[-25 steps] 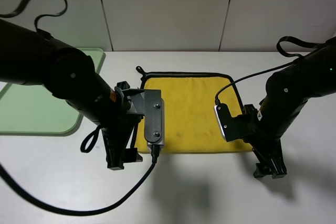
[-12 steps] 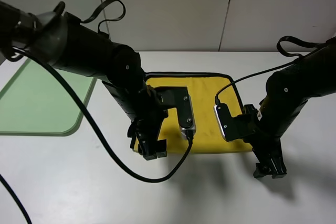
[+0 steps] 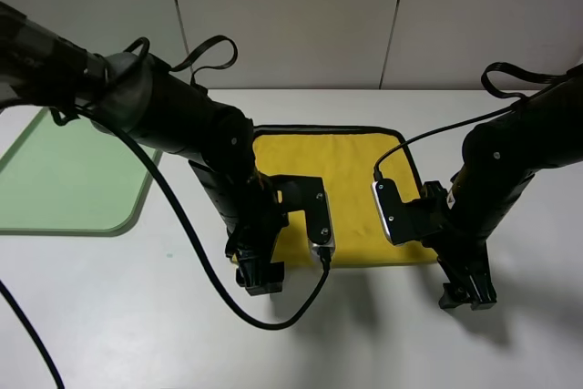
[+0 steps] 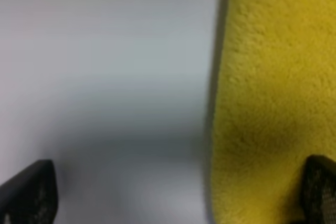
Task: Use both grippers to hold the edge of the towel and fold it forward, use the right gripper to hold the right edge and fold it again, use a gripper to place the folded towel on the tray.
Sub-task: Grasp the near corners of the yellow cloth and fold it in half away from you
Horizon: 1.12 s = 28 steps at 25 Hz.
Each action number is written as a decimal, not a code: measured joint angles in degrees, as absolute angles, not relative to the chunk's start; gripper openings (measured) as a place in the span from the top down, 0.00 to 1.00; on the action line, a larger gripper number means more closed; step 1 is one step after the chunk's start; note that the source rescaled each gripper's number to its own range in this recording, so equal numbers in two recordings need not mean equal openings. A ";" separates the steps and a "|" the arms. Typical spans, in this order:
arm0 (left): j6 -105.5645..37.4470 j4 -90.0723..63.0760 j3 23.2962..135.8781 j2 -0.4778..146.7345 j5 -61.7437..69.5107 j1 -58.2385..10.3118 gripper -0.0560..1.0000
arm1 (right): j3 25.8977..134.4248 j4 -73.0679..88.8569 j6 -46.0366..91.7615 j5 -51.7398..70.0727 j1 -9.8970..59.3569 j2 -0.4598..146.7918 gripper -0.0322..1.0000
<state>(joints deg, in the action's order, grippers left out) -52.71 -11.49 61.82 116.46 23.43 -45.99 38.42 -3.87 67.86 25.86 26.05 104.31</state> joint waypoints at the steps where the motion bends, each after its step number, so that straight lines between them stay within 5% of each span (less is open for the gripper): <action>1: -52.71 -11.49 61.82 116.89 23.43 -45.99 0.17 | 38.42 -3.80 67.86 25.86 26.05 104.31 0.00; 13: -52.71 -12.35 62.49 118.15 24.01 -45.99 0.19 | 38.42 -3.39 67.86 25.74 26.04 104.31 0.00; 21: -52.71 -12.14 62.54 118.33 22.54 -45.99 0.33 | 38.42 -2.94 67.86 25.74 26.04 104.31 0.00; 28: -52.89 -12.31 62.54 118.41 21.85 -45.99 0.51 | 38.42 -1.78 67.86 25.14 26.04 104.31 0.24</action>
